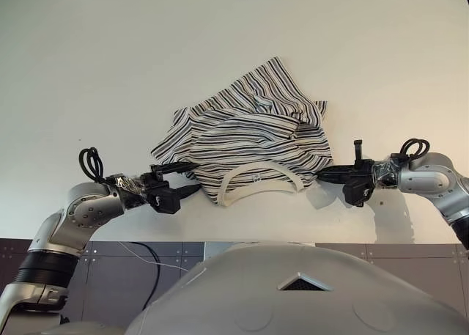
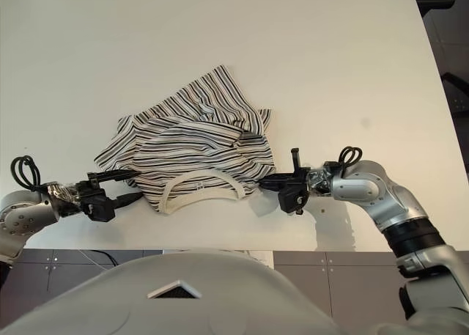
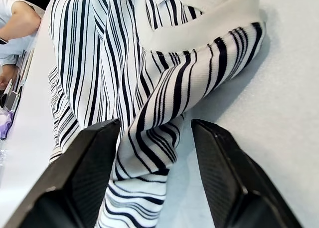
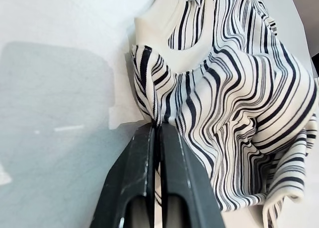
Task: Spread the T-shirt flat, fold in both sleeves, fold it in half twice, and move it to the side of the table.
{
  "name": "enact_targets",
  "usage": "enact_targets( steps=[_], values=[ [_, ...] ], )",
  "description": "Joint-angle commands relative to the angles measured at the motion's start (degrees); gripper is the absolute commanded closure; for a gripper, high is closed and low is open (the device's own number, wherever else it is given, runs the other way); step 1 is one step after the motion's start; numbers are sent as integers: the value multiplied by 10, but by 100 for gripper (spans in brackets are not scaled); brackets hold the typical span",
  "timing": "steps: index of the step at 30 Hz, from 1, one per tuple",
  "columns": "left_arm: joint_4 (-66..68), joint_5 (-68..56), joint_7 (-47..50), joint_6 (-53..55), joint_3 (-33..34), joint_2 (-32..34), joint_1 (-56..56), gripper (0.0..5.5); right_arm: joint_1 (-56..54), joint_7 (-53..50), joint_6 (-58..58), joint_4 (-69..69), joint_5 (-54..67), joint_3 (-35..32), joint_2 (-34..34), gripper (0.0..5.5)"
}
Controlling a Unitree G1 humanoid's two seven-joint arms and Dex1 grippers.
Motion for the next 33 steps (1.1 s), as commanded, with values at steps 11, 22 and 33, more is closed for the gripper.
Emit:
enact_targets(
  steps=[11, 22, 33],
  values=[
    [82, 55, 19, -31, -47, 9, -47, 456, -14, 12, 10, 22, -20, 7, 11, 540],
    [57, -93, -7, 11, -35, -7, -65, 537, -27, 30, 68, -11, 93, -31, 11, 540],
    [-65, -338, -28, 348, 40, -48, -288, 537, -224, 96, 466, -119, 410, -159, 22, 540]
  ],
)
